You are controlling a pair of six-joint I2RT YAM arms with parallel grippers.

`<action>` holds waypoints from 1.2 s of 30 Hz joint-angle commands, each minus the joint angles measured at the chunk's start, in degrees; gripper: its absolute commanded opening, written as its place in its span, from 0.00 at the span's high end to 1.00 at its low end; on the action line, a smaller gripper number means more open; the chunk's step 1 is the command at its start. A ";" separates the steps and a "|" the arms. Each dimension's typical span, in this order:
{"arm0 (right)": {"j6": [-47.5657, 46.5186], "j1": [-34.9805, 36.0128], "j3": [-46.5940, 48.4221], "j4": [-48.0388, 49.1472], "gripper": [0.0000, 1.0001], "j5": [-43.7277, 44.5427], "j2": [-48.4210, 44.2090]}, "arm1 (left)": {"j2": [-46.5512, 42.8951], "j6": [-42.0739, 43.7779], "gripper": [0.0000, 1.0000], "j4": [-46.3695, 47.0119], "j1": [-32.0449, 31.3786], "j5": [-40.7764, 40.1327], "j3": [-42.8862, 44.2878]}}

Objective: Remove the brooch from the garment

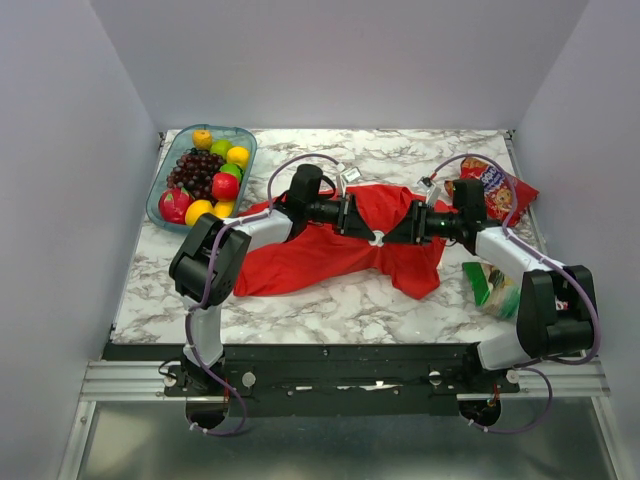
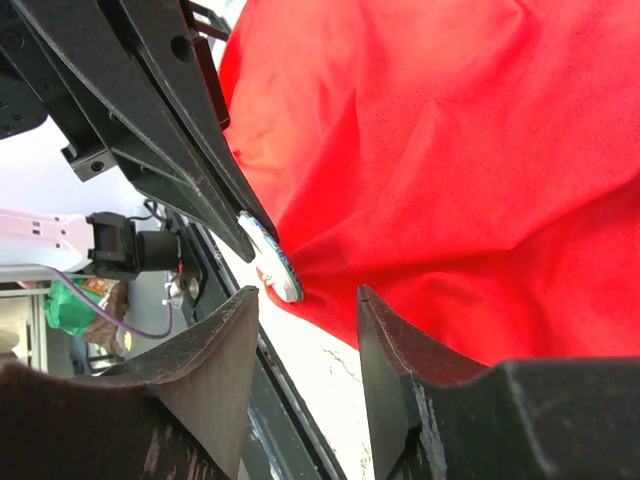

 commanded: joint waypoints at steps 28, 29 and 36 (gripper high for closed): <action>2.88 1.59 -0.50 4.44 0.59 -0.46 2.48 | 0.03 -1.52 1.00 3.53 -0.01 -0.49 1.45; 2.88 1.59 -0.50 4.52 0.60 -0.37 2.65 | 0.03 -1.60 1.00 3.62 0.08 -0.57 1.54; 2.97 1.85 -0.06 3.73 0.62 1.83 3.18 | 0.12 -1.60 1.00 4.06 -0.27 -0.05 1.63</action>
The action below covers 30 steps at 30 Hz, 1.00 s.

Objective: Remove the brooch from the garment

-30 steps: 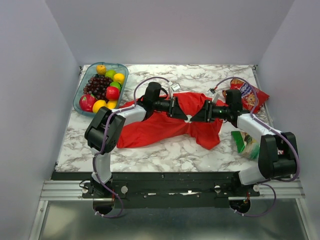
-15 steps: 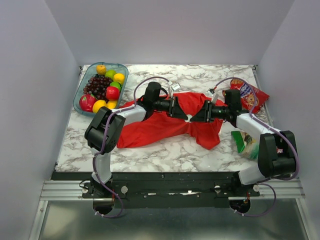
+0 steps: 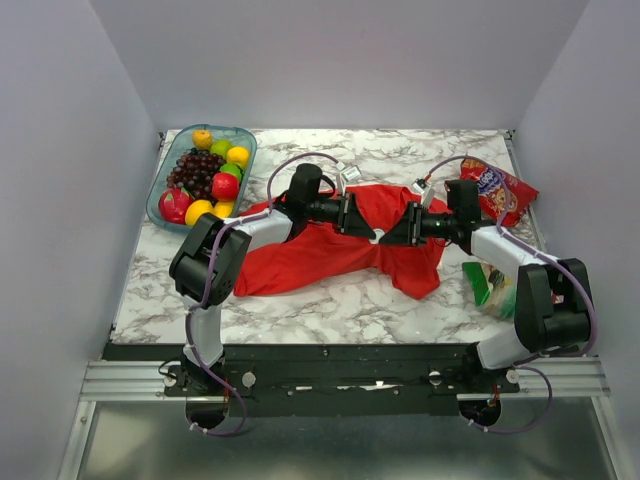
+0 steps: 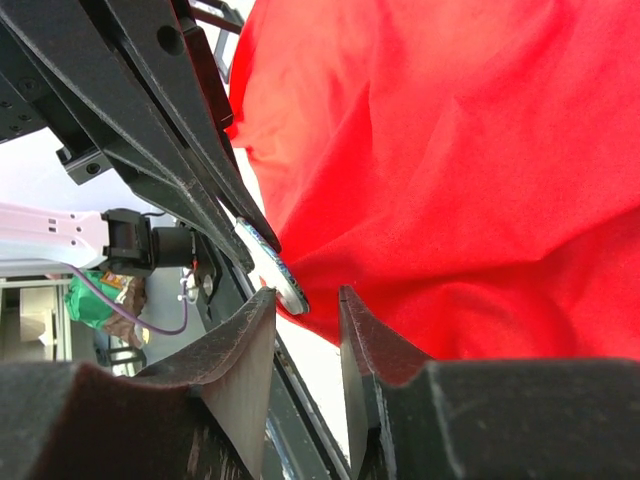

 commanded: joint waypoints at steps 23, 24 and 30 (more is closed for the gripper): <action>-1.87 0.56 8.70 -3.79 0.83 8.43 9.76 | 0.20 34.60 1.00 -31.33 -6.25 1.54 14.96; -1.96 0.47 8.79 -3.53 0.82 7.72 9.68 | 0.29 38.02 1.00 -33.18 -6.25 1.19 15.57; -9.24 0.83 12.03 -4.57 0.55 -3.44 5.39 | -1.46 39.11 1.00 -35.49 -6.16 -7.15 13.92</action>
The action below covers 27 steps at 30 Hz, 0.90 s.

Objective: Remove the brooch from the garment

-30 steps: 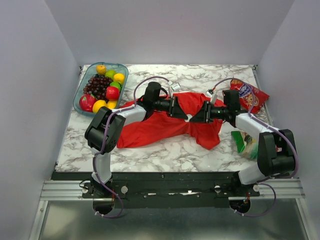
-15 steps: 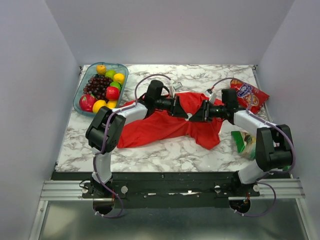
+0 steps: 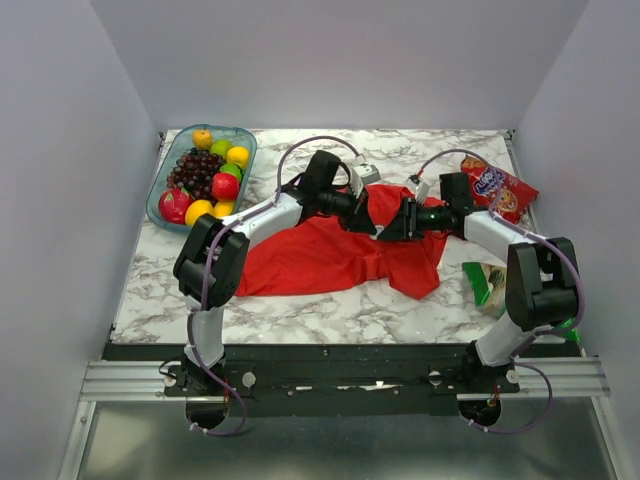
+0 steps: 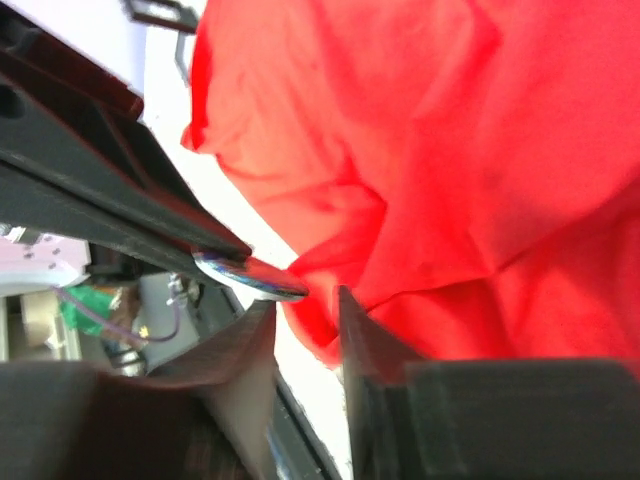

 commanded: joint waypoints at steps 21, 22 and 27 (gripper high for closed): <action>-35.68 0.48 3.88 -24.72 0.47 9.98 -18.16 | -7.90 31.99 1.00 -24.97 -1.87 -16.98 5.24; -35.94 0.39 4.41 -24.89 0.47 10.42 -18.69 | -8.25 32.61 1.00 -27.07 -1.78 -17.25 6.37; -37.88 0.30 10.98 -25.24 0.48 8.85 -18.52 | -10.10 25.60 1.00 -31.05 2.77 -9.65 11.47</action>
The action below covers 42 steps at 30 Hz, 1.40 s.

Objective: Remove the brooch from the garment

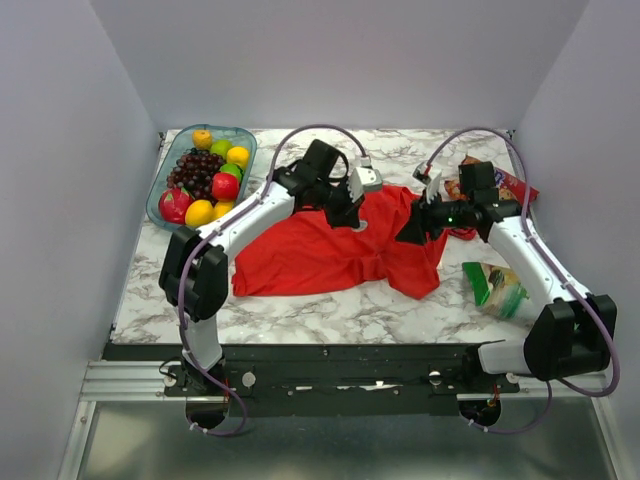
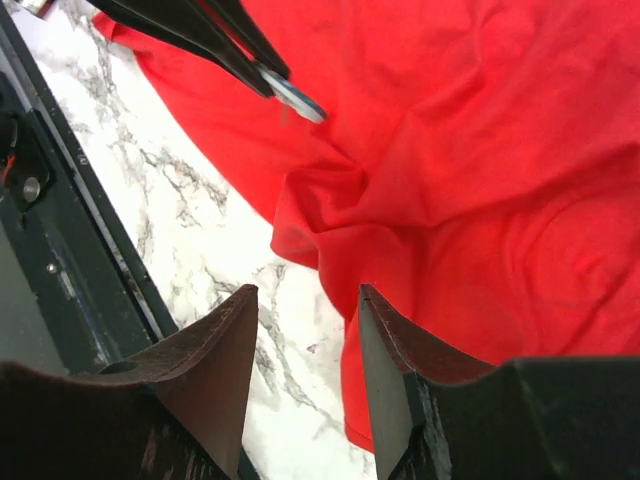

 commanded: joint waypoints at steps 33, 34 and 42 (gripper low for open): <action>29.08 2.18 17.95 31.43 0.55 -19.74 4.64 | -11.88 -58.16 1.00 46.59 16.96 32.92 -6.15; 28.91 2.71 17.78 31.53 0.54 -19.83 4.29 | -12.41 -64.27 1.00 55.93 17.04 33.71 -9.91; 32.16 5.09 16.02 34.53 0.51 -18.17 2.35 | -13.12 -69.70 1.00 64.64 16.43 35.13 -13.38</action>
